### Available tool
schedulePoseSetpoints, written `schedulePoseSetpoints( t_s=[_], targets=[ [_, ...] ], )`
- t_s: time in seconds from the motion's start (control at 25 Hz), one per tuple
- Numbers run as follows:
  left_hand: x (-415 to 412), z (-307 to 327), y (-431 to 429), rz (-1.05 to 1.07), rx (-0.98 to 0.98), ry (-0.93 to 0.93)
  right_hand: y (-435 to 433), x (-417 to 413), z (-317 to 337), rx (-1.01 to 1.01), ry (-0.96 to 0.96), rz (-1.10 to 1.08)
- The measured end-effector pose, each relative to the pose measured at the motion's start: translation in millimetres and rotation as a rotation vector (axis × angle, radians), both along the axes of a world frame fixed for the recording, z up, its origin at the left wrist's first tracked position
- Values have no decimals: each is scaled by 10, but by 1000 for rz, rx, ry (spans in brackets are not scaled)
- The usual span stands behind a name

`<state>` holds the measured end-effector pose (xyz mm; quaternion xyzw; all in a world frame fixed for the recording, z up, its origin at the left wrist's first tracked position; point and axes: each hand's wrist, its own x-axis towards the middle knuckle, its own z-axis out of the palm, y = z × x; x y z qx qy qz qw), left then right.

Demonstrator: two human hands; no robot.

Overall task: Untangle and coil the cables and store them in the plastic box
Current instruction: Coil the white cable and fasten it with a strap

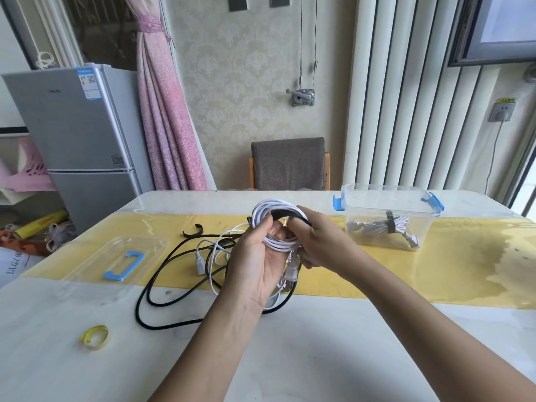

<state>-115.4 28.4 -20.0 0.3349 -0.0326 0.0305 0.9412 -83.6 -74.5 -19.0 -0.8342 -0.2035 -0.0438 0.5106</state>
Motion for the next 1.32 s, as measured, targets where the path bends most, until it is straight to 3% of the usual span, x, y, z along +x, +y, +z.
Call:
schedulePoseSetpoints(
  t_s=[0.12,0.24,0.28,0.36,0.44,0.52,0.64,0.8,1.0,1.08,1.2,1.32],
  targets=[
    [142,-113,61,61,296,13,-54,32,-61,7,-22,-51],
    [188,-241,124,194,913,-38,-131,92,-114,0,68,-120],
    [180,-311,129,329,1093,-108,-162,119,-118,-3,95,-150],
    [122,-410,103,675,1362,-422,-215,171,-110,-14,127,-204],
    [81,-471,8,766,1568,-660,-258,207,-100,-72,121,-226],
    [85,-503,-72,761,1717,-653,-279,219,-101,-156,92,-217],
    [126,-542,-118,804,1834,-593,-297,188,-78,-274,57,-213],
    [181,-637,-83,824,2041,-652,-268,94,-19,-262,199,-105],
    [121,-656,-19,615,2089,-841,-380,24,65,-325,293,-8],
    [63,-624,-73,468,2101,-778,-430,13,74,-482,188,3],
    [8,-615,-150,298,2064,-647,-447,37,48,-734,-132,-53],
    [90,-666,-100,68,1747,-476,-458,23,101,-704,-289,-96]
  ],
)
